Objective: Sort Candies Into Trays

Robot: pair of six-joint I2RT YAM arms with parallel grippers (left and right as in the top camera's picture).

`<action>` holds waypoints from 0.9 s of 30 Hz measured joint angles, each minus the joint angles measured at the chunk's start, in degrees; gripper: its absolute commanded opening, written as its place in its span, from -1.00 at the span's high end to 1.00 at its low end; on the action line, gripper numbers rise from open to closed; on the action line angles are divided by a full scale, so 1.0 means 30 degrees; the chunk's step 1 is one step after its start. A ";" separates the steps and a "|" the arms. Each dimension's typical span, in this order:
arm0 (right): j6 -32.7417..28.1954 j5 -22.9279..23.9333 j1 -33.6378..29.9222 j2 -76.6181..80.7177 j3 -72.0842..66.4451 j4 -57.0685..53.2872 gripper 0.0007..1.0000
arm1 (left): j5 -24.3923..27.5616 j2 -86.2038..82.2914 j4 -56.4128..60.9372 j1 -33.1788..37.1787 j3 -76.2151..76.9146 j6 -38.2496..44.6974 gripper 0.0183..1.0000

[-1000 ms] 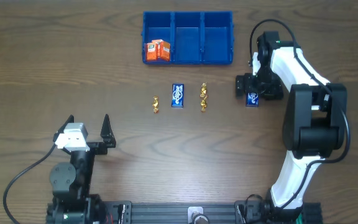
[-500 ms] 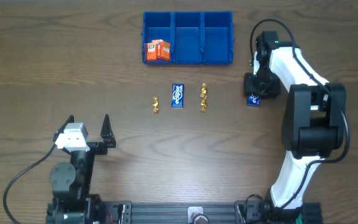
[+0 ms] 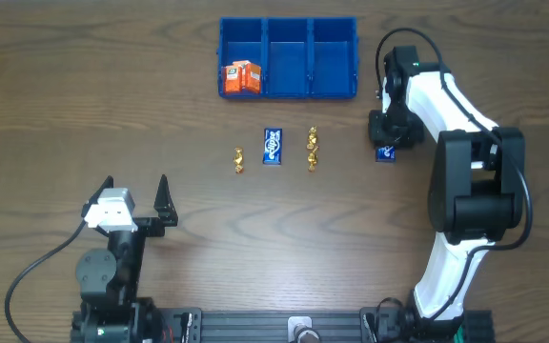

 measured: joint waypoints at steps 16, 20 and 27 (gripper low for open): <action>0.0510 0.0903 0.3920 -0.4299 1.0149 -0.1078 0.54 | 0.0000 0.0000 0.0000 0.0000 0.0000 0.0000 -1.00; 0.0780 0.1639 0.5712 -0.4597 1.0994 0.1173 0.51 | 0.0000 0.0000 0.0000 0.0000 0.0000 0.0000 -1.00; 0.1829 0.2572 0.7198 -0.2623 1.0994 0.3971 0.47 | 0.0000 0.0000 0.0000 0.0000 0.0000 0.0000 -1.00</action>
